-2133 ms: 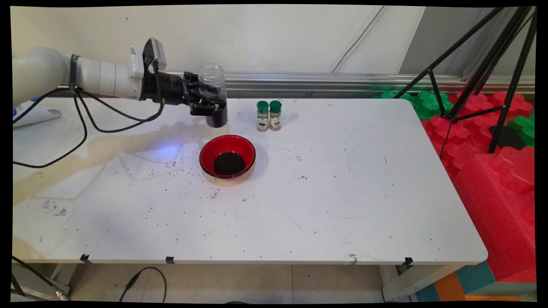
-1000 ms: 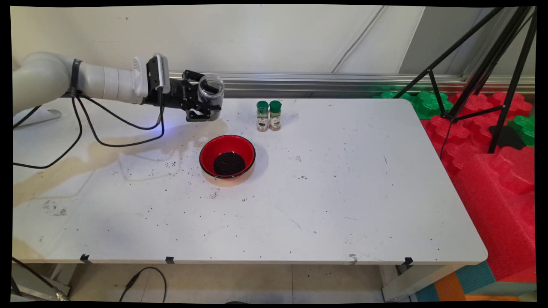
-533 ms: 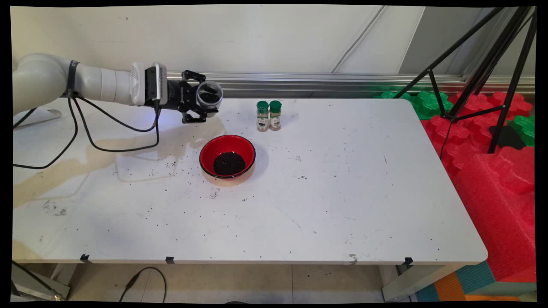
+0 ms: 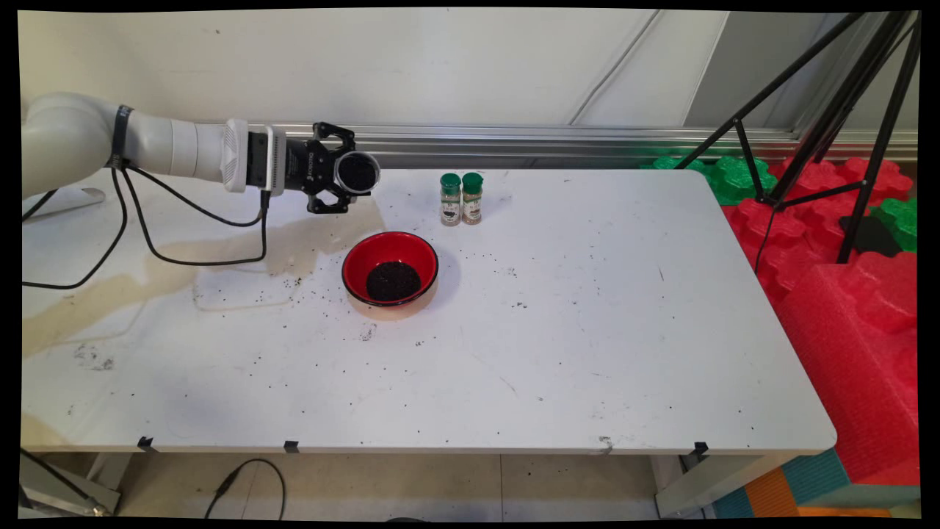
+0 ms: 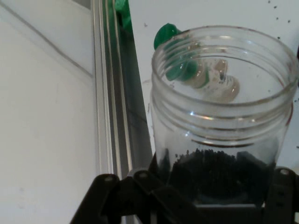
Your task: Pour the black seasoning powder in the red bowl
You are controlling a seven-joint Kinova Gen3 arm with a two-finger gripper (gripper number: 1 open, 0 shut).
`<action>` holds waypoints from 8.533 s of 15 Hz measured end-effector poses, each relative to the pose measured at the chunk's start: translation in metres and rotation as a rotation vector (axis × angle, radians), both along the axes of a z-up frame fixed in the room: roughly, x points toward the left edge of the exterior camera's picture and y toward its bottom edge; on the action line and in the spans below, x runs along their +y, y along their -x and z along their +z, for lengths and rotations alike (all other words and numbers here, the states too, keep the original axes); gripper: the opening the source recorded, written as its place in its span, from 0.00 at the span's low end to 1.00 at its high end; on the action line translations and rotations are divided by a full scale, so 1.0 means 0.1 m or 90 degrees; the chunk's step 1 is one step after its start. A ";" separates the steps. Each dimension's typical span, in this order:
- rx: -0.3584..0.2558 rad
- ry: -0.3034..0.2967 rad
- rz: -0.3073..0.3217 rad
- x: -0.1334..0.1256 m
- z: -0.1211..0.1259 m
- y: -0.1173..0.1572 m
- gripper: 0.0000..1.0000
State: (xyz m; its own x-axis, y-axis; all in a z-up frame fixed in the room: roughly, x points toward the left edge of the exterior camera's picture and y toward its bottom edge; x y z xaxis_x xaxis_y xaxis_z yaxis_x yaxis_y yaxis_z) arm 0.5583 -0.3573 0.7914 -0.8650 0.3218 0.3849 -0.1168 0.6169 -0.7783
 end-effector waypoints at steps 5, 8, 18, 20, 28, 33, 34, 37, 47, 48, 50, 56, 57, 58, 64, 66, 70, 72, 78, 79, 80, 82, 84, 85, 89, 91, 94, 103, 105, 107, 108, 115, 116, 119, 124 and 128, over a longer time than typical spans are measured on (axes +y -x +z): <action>-0.064 0.043 -0.043 0.04 0.00 0.03 0.00; -0.089 0.059 -0.061 0.05 -0.01 0.05 0.00; -0.191 0.122 -0.126 0.08 -0.05 0.14 0.00; -0.208 0.133 -0.137 0.08 -0.05 0.15 0.00; -0.271 0.177 -0.176 0.08 -0.06 0.20 0.00; -0.302 0.201 -0.196 0.07 -0.07 0.25 0.00; -0.310 0.206 -0.200 0.07 -0.08 0.26 0.00; -0.333 0.225 -0.215 0.06 -0.09 0.31 0.00; -0.393 0.269 -0.245 0.02 -0.14 0.44 0.00; -0.396 0.272 -0.247 0.02 -0.15 0.45 0.00; -0.404 0.277 -0.249 0.02 -0.15 0.47 0.00; -0.431 0.296 -0.258 0.02 -0.16 0.51 0.00; -0.435 0.299 -0.259 0.02 -0.17 0.52 0.00; -0.440 0.302 -0.261 0.02 -0.17 0.52 0.00; -0.463 0.320 -0.272 0.04 -0.15 0.52 0.00; -0.468 0.325 -0.276 0.05 -0.15 0.52 0.00; -0.479 0.336 -0.284 0.07 -0.14 0.53 0.00; -0.484 0.341 -0.289 0.08 -0.14 0.53 0.00; -0.498 0.358 -0.301 0.10 -0.13 0.55 0.00; -0.500 0.360 -0.303 0.10 -0.13 0.56 0.00; -0.502 0.363 -0.306 0.11 -0.12 0.56 0.00; -0.509 0.372 -0.313 0.12 -0.12 0.57 0.00; -0.513 0.378 -0.318 0.13 -0.11 0.58 0.00; -0.516 0.381 -0.320 0.13 -0.11 0.58 0.00; -0.524 0.392 -0.327 0.14 -0.10 0.59 0.00; -0.530 0.398 -0.332 0.15 -0.09 0.59 0.00; -0.537 0.407 -0.338 0.16 -0.09 0.60 0.00; -0.549 0.422 -0.345 0.17 -0.07 0.61 0.00; -0.551 0.424 -0.346 0.18 -0.07 0.61 0.00; -0.552 0.426 -0.346 0.18 -0.07 0.61 0.00; -0.553 0.427 -0.347 0.18 -0.06 0.62 0.00; -0.558 0.433 -0.348 0.19 -0.05 0.62 0.00; -0.559 0.434 -0.348 0.20 -0.05 0.62 0.00; -0.560 0.435 -0.348 0.20 -0.05 0.63 0.00; -0.563 0.438 -0.349 0.20 -0.05 0.63 0.00; -0.566 0.441 -0.351 0.21 -0.05 0.64 0.00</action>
State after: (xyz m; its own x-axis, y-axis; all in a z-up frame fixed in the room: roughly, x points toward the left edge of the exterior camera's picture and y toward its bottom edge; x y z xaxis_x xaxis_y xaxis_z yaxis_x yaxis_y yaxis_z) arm 0.4944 -0.3367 0.7869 -0.4243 0.6238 -0.6564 0.7576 -0.1526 -0.6346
